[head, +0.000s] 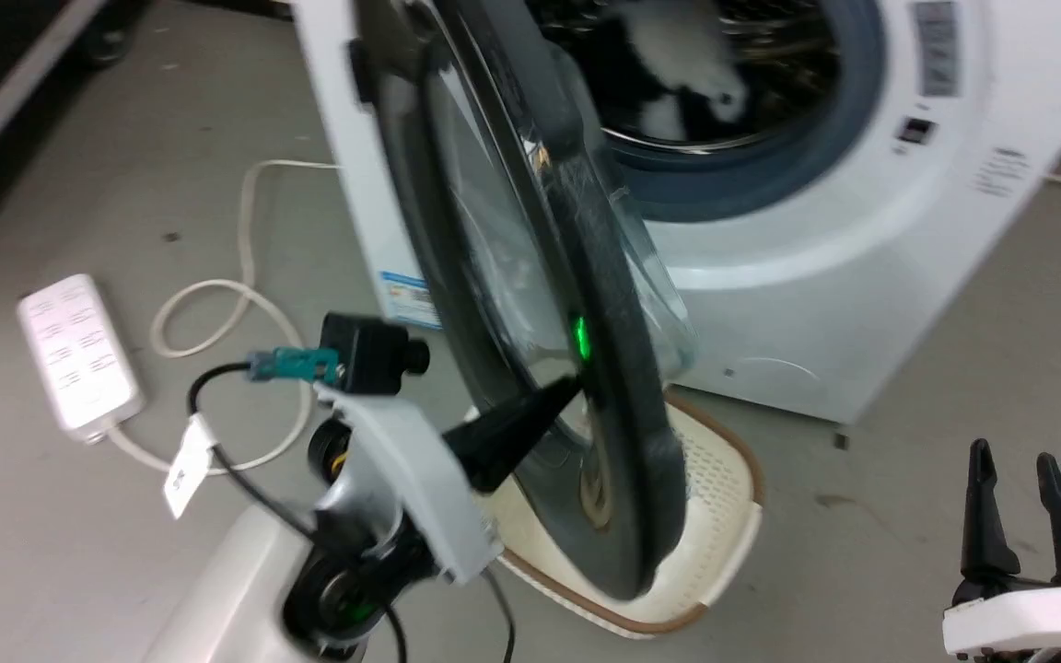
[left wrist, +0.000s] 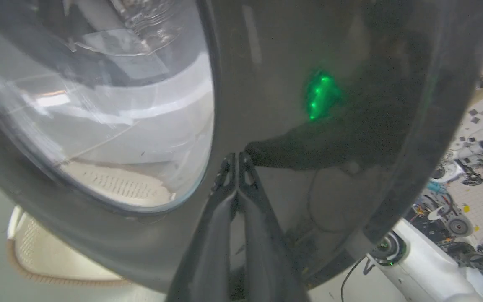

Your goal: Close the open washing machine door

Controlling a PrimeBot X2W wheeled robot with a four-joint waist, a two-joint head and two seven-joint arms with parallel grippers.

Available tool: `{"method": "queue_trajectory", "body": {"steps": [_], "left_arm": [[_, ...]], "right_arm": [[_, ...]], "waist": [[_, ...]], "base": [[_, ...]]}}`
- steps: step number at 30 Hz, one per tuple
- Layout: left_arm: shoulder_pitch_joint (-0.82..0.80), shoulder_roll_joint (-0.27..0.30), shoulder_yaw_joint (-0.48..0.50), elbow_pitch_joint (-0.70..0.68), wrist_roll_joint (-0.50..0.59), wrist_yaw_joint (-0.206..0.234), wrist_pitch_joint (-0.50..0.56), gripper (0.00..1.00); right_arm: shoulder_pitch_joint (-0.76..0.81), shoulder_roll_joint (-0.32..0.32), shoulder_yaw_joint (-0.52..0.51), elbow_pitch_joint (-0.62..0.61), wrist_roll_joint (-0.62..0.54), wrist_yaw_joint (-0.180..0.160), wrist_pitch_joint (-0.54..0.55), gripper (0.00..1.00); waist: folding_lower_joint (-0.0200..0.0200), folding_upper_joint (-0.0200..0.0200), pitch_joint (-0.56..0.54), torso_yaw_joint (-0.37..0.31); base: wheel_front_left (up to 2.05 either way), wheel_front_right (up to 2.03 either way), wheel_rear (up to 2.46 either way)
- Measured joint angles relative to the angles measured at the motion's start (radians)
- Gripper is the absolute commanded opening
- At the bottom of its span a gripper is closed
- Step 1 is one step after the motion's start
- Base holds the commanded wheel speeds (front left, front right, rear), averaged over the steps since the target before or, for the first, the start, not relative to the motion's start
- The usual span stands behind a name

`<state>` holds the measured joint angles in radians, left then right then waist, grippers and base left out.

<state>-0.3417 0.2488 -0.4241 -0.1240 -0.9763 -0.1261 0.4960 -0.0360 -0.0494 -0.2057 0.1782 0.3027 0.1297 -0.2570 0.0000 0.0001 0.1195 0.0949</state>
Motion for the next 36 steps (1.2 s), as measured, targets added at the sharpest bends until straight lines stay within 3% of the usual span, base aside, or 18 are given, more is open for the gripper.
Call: {"method": "queue_trajectory", "body": {"steps": [8,15,22,28,30,36], "left_arm": [[-0.258,0.013,-0.174,0.257,0.067,0.0,-0.259,0.0],[-0.466,-0.028,-0.211,0.544,0.154,0.0,-0.398,0.0],[-0.575,-0.102,-0.174,0.754,0.165,0.009,-0.526,0.0],[-0.578,-0.083,-0.174,0.758,0.177,0.007,-0.649,0.0],[-0.572,-0.045,-0.17,0.745,0.223,0.038,-0.703,0.0],[-0.46,0.096,-0.104,0.613,0.382,0.22,-0.752,0.0]], "right_arm": [[-0.021,0.0,0.025,-0.002,0.041,0.0,0.0,1.0],[-0.042,-0.001,0.031,-0.001,0.06,0.0,0.0,1.0],[-0.049,0.0,0.03,0.006,0.067,0.0,0.0,1.0],[-0.043,0.0,0.028,0.012,0.066,0.0,0.0,1.0],[-0.035,0.0,0.03,0.012,0.062,0.0,0.0,1.0],[-0.017,0.0,0.044,0.015,0.058,0.0,0.0,1.0]], "waist": [[0.0001,0.0,0.041,-0.156],[0.0001,0.0,0.104,-0.249],[0.0002,0.0,0.122,-0.267],[-0.0001,0.0,0.068,-0.221],[-0.0001,0.0001,0.047,-0.201],[-0.0002,0.0,-0.014,-0.145]], "base": [[0.0,0.0,0.0],[0.0,0.0,0.0],[0.0,0.0,0.0],[0.0,0.0,0.0],[0.0,0.0,0.0],[0.0,0.0,0.0]]}}
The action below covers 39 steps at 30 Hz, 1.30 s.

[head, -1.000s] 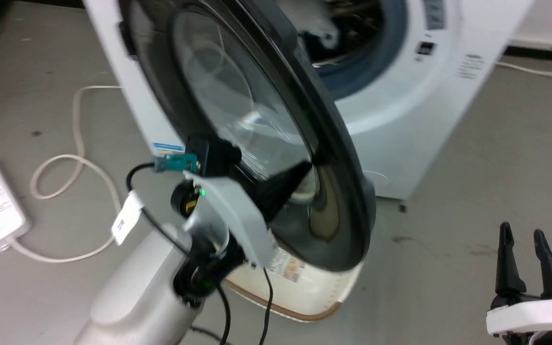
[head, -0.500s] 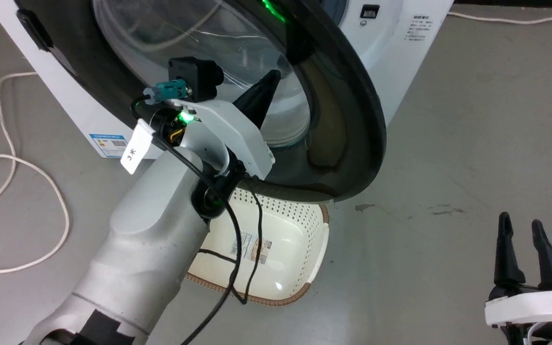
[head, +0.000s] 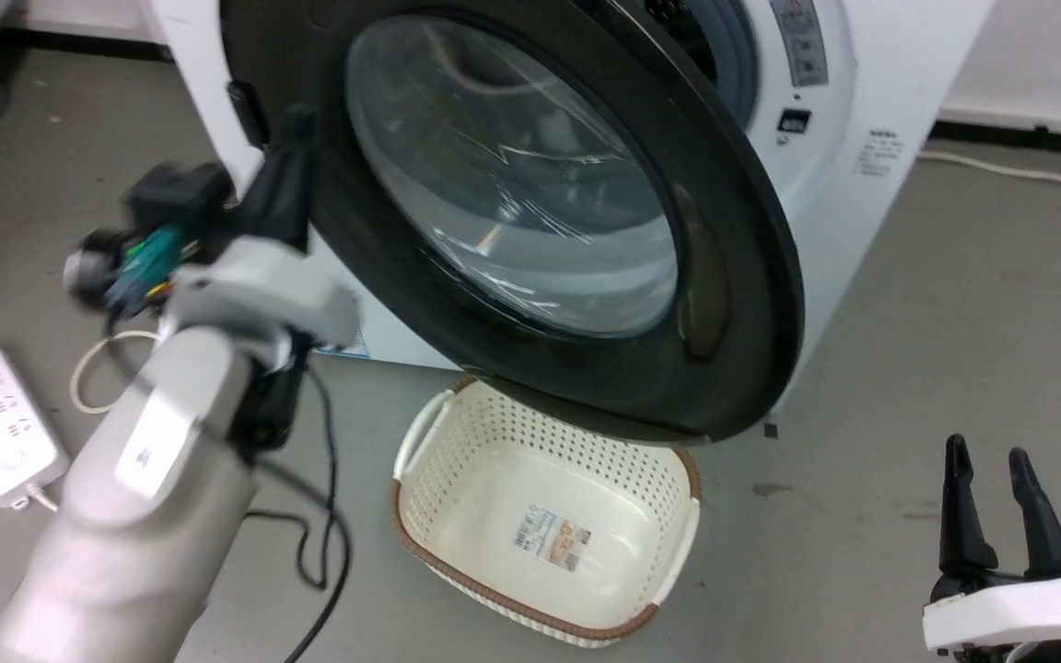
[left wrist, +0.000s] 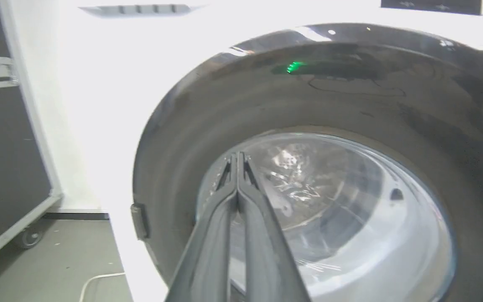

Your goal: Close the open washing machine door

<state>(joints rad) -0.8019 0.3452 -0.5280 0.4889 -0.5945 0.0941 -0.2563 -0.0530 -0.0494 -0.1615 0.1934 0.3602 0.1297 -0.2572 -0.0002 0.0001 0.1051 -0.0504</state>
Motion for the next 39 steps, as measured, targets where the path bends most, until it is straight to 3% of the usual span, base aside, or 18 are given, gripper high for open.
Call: {"method": "queue_trajectory", "body": {"steps": [2,3,7,10,19,20,21,22,24,25,26,30,33,36,39], "left_arm": [[0.077,0.03,0.062,-0.098,0.025,0.043,0.0,0.0],[0.217,0.056,0.144,-0.235,0.048,0.064,-0.001,0.0],[0.404,0.052,0.21,-0.346,0.052,-0.009,-0.001,0.0],[0.5,0.015,0.274,-0.379,0.055,-0.049,-0.001,0.0],[0.643,-0.128,0.377,-0.302,0.066,-0.133,-0.001,0.0],[0.643,-0.139,0.388,-0.298,0.071,-0.135,-0.001,0.09],[0.643,-0.148,0.398,-0.298,0.075,-0.142,-0.001,0.85],[0.643,-0.154,0.405,-0.297,0.084,-0.146,-0.001,1.0],[0.643,-0.165,0.421,-0.295,0.104,-0.151,-0.001,1.0],[0.643,-0.169,0.426,-0.294,0.114,-0.155,-0.001,1.0],[0.643,-0.174,0.433,-0.293,0.122,-0.16,-0.001,1.0],[0.644,-0.196,0.46,-0.29,0.171,-0.172,-0.001,1.0],[0.647,-0.209,0.479,-0.299,0.185,-0.174,-0.001,1.0],[0.649,-0.219,0.493,-0.309,0.2,-0.176,-0.001,1.0],[0.648,-0.236,0.501,-0.312,0.211,-0.179,-0.001,1.0]], "right_arm": [[0.007,0.0,0.003,0.0,0.0,0.0,0.0,1.0],[0.012,0.0,0.007,-0.002,0.0,0.0,0.0,1.0],[0.026,0.0,0.02,-0.002,0.002,0.0,0.0,1.0],[0.031,0.0,0.028,-0.002,0.005,0.0,0.0,1.0],[0.032,0.0,0.056,0.005,0.012,0.0,0.0,1.0],[0.032,0.0,0.058,0.006,0.012,0.0,0.0,1.0],[0.032,0.0,0.059,0.007,0.012,0.0,0.0,1.0],[0.032,0.0,0.061,0.007,0.012,0.0,0.0,1.0],[0.032,0.0,0.059,0.007,0.012,0.0,0.0,1.0],[0.032,0.0,0.059,0.007,0.012,0.0,0.0,0.46],[0.032,0.0,0.058,0.004,0.008,0.0,0.0,0.0],[0.017,-0.003,0.1,-0.073,-0.086,0.0,0.0,0.0],[-0.039,-0.003,0.227,-0.083,-0.12,0.0,0.009,0.0],[-0.122,0.0,0.339,-0.017,-0.125,0.0,0.086,0.0],[-0.209,0.002,0.365,0.079,-0.144,0.0,0.124,0.0]], "waist": [[0.0,0.0,-0.016,0.014],[0.0,0.0,-0.03,0.033],[0.0,0.0,-0.038,0.047],[0.0001,0.0,-0.04,0.054],[0.0002,0.0,-0.039,0.051],[0.0003,0.0,-0.04,0.05],[0.0002,0.0,-0.041,0.05],[0.0002,0.0,-0.042,0.049],[0.0002,0.0,-0.043,0.047],[0.0002,0.0,-0.044,0.046],[0.0002,0.0,-0.044,0.045],[0.0001,0.0,-0.041,0.04],[0.0002,0.0,-0.03,0.037],[0.0002,0.0,-0.014,0.035],[0.0002,0.0,0.005,0.042]], "base": [[0.0,0.0,0.0],[0.0,0.0,0.0],[0.0,0.0,0.0],[0.0,0.0,0.0],[0.0,0.0,0.0],[0.0,0.0,0.0],[0.0,0.0,0.0],[0.0,0.0,0.0],[0.0,0.0,0.0],[0.0,0.0,0.0],[0.0,0.0,0.0],[0.0,0.0,0.0],[0.0,0.0,0.0],[0.0,0.0,0.0],[0.0,0.0,0.0]]}}
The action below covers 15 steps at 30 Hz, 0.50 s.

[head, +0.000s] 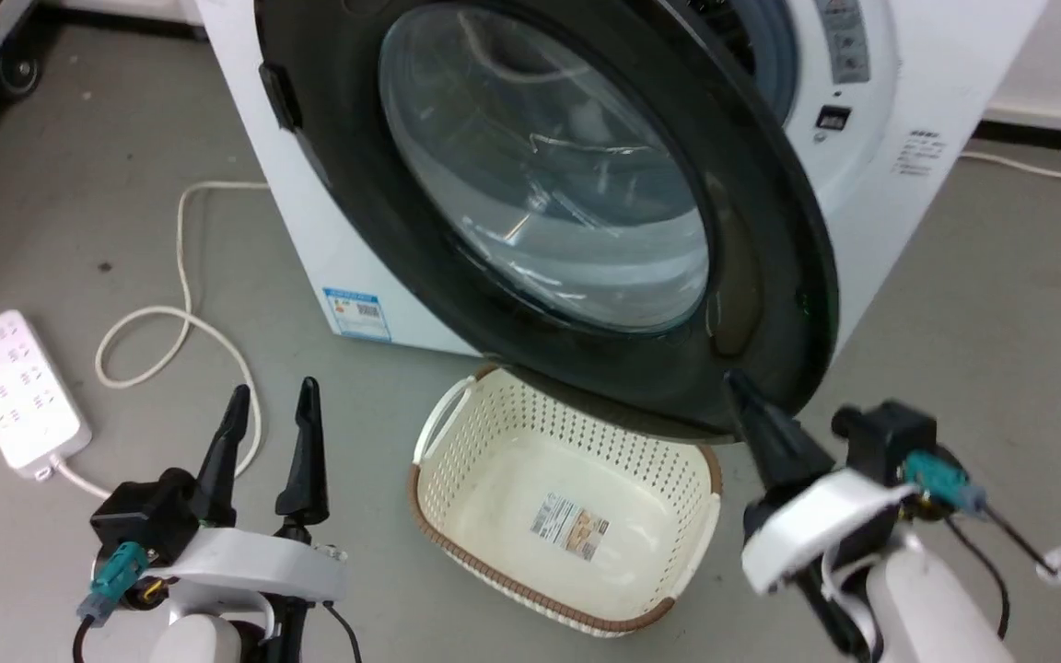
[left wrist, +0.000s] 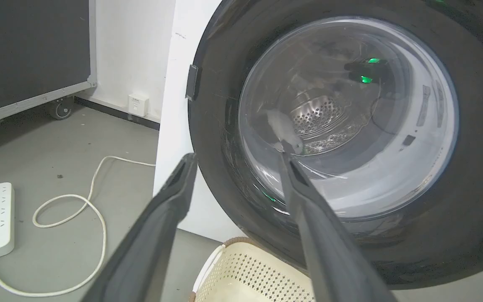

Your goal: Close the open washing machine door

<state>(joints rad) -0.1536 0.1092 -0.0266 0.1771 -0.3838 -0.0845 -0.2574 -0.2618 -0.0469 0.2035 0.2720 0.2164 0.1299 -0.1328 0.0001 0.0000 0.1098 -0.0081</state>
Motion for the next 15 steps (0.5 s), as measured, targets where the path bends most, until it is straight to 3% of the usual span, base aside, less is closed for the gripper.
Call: {"method": "queue_trajectory", "body": {"steps": [6,15], "left_arm": [[-0.006,-0.017,0.01,-0.002,0.018,-0.01,0.0,1.0],[-0.036,-0.037,0.018,-0.016,0.031,-0.024,0.0,1.0]], "right_arm": [[-0.108,-0.001,-0.078,0.168,-0.026,0.0,-0.014,0.0],[-0.244,0.004,-0.279,0.275,-0.129,0.002,-0.042,0.0]], "waist": [[0.0001,0.0,0.032,0.033],[0.0,0.0,0.091,0.065]], "base": [[0.0,0.0,0.0],[0.0,0.0,0.0]]}}
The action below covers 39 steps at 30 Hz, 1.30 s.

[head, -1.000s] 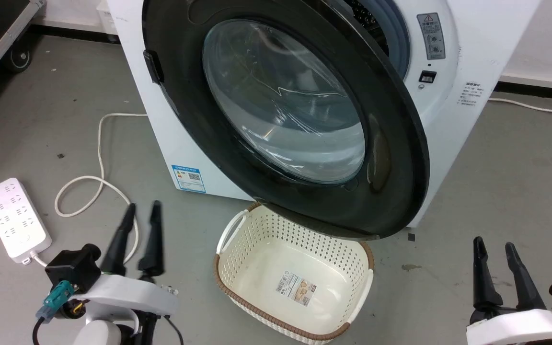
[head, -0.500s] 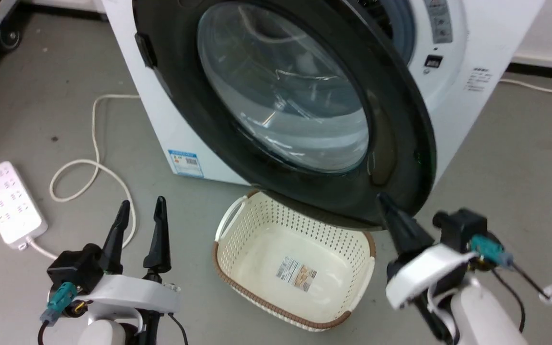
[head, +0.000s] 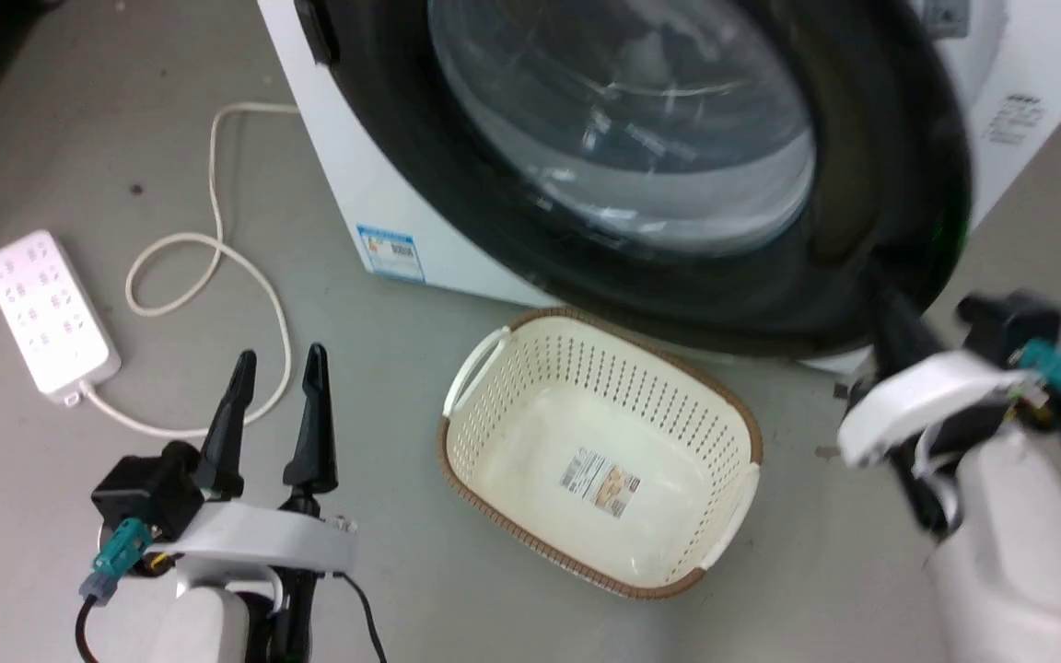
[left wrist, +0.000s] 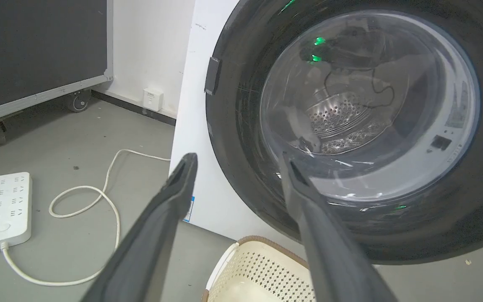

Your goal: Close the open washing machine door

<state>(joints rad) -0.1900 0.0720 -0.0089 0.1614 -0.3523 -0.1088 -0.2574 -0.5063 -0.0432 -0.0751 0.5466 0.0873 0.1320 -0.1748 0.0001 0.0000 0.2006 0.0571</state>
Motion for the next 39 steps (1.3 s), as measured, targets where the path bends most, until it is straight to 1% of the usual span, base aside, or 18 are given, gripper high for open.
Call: {"method": "queue_trajectory", "body": {"steps": [5,15,19,23,24,27,32,39], "left_arm": [[-0.03,-0.007,-0.002,-0.021,0.008,-0.002,0.0,1.0],[-0.091,-0.019,-0.003,-0.055,0.018,-0.01,0.0,1.0],[-0.104,-0.019,-0.005,-0.06,0.026,-0.014,0.0,1.0],[-0.11,-0.02,0.002,-0.059,0.042,-0.015,0.0,1.0],[-0.11,-0.02,0.007,-0.059,0.046,-0.015,0.0,1.0],[-0.106,-0.02,0.024,-0.061,0.063,-0.015,0.0,1.0],[-0.073,-0.015,0.031,-0.048,0.097,-0.017,0.0,1.0],[-0.025,-0.004,0.055,-0.017,0.132,-0.017,0.0,1.0]], "right_arm": [[-0.119,-0.007,-0.091,0.04,-0.067,0.0,-0.006,0.0],[-0.338,-0.03,-0.228,0.119,-0.132,0.0,-0.052,0.0],[-0.388,-0.033,-0.259,0.133,-0.141,0.0,-0.068,0.0],[-0.394,-0.029,-0.273,0.127,-0.133,0.001,-0.075,0.0],[-0.389,-0.025,-0.274,0.11,-0.128,0.0,-0.077,0.0],[-0.346,-0.02,-0.276,0.001,-0.092,0.0,-0.083,0.0],[-0.153,-0.016,-0.248,-0.157,-0.062,-0.001,-0.083,0.0],[0.13,-0.01,-0.111,-0.234,-0.048,-0.001,-0.083,0.0]], "waist": [[0.0,0.0,0.052,0.016],[0.0001,0.0,0.176,0.041],[0.0001,0.0,0.196,0.039],[0.0001,0.0,0.18,0.025],[0.0001,0.0,0.17,0.02],[-0.0001,0.0,0.133,0.003],[-0.0003,0.0,0.055,-0.038],[-0.0003,0.0,-0.052,-0.11]], "base": [[0.0,0.0,0.0],[0.0,0.0,0.0],[0.0,0.0,0.0],[0.0,0.0,0.0],[0.0,0.0,0.0],[0.0,0.0,0.0],[0.0,0.0,0.0],[0.0,0.0,0.0]]}}
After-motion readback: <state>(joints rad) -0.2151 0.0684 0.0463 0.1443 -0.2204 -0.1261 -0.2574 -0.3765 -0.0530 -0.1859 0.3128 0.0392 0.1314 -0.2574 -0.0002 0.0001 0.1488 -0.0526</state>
